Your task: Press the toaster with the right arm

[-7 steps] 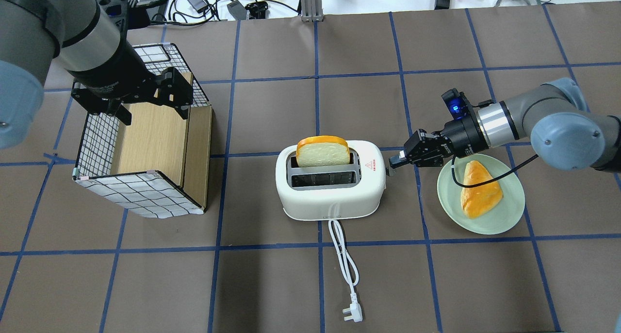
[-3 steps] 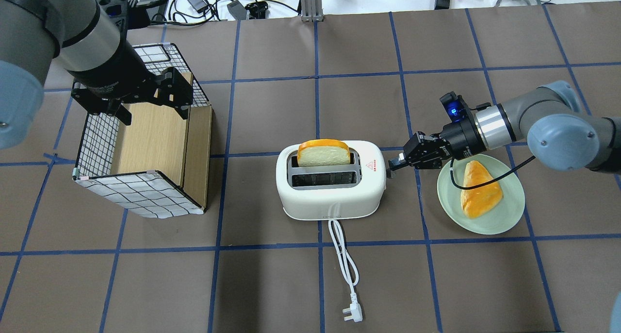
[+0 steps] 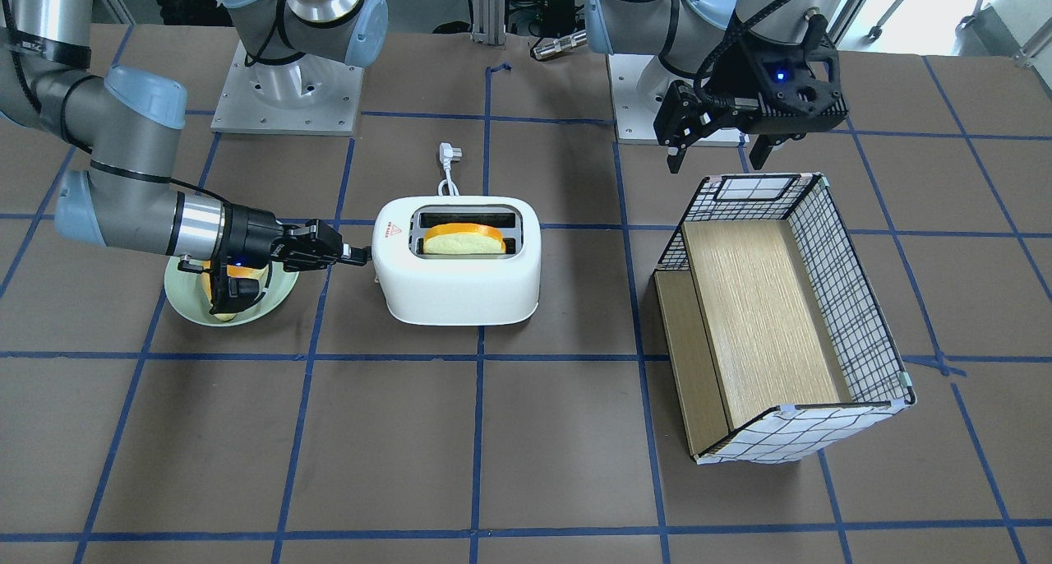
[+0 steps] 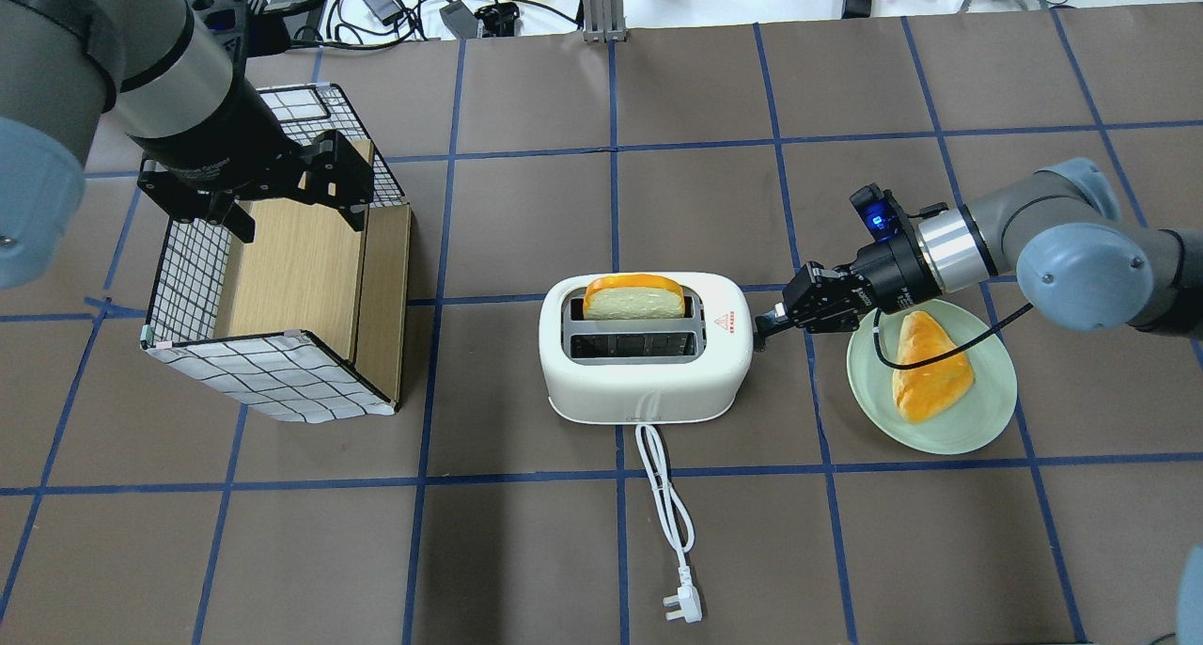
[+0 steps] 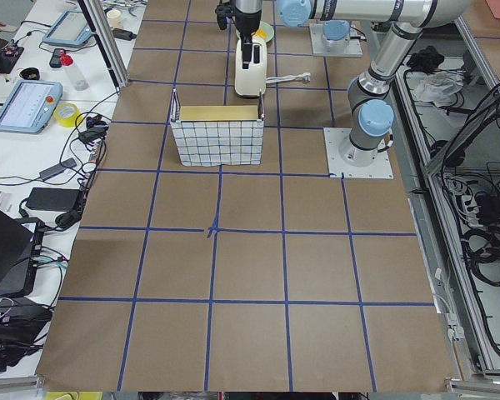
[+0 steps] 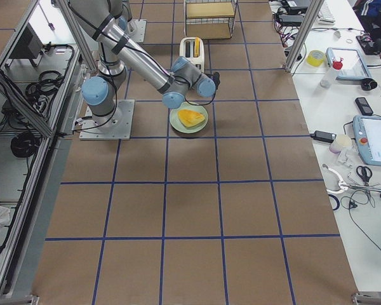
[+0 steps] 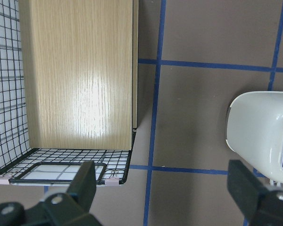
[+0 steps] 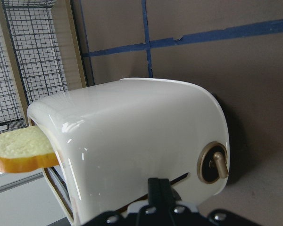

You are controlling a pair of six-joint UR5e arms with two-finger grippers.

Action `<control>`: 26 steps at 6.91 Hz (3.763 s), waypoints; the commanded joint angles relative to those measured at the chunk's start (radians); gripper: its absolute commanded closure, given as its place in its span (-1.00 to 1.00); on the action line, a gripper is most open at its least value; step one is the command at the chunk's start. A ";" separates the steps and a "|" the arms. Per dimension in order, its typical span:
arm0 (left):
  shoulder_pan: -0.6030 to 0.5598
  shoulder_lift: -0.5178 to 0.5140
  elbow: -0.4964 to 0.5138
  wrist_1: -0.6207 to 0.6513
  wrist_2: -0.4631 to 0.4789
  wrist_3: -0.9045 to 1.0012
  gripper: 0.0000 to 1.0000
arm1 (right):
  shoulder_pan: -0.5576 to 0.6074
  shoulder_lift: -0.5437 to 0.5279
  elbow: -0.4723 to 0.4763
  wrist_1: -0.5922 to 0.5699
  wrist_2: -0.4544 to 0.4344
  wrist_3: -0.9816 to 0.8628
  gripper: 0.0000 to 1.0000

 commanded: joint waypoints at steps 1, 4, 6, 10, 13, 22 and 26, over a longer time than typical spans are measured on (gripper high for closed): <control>0.000 0.000 0.000 0.000 0.000 0.000 -1.00 | 0.000 0.008 0.001 -0.007 -0.013 0.003 1.00; 0.000 0.000 0.000 0.000 0.000 0.000 -1.00 | 0.000 0.015 0.000 -0.013 -0.014 0.000 1.00; 0.000 0.000 0.000 0.000 0.000 0.000 -1.00 | 0.000 0.017 0.015 -0.038 -0.014 0.003 1.00; 0.000 0.000 0.000 0.000 0.000 0.000 -1.00 | 0.000 -0.011 -0.003 -0.033 -0.016 0.063 1.00; 0.000 0.000 0.000 0.000 0.000 0.000 -1.00 | 0.005 -0.060 -0.104 -0.009 -0.121 0.188 0.96; 0.000 0.000 0.000 0.000 0.000 0.000 -1.00 | 0.207 -0.118 -0.734 0.265 -0.760 0.551 0.22; 0.000 0.000 0.000 0.000 0.000 0.000 -1.00 | 0.230 -0.130 -0.680 0.108 -0.826 0.552 -1.00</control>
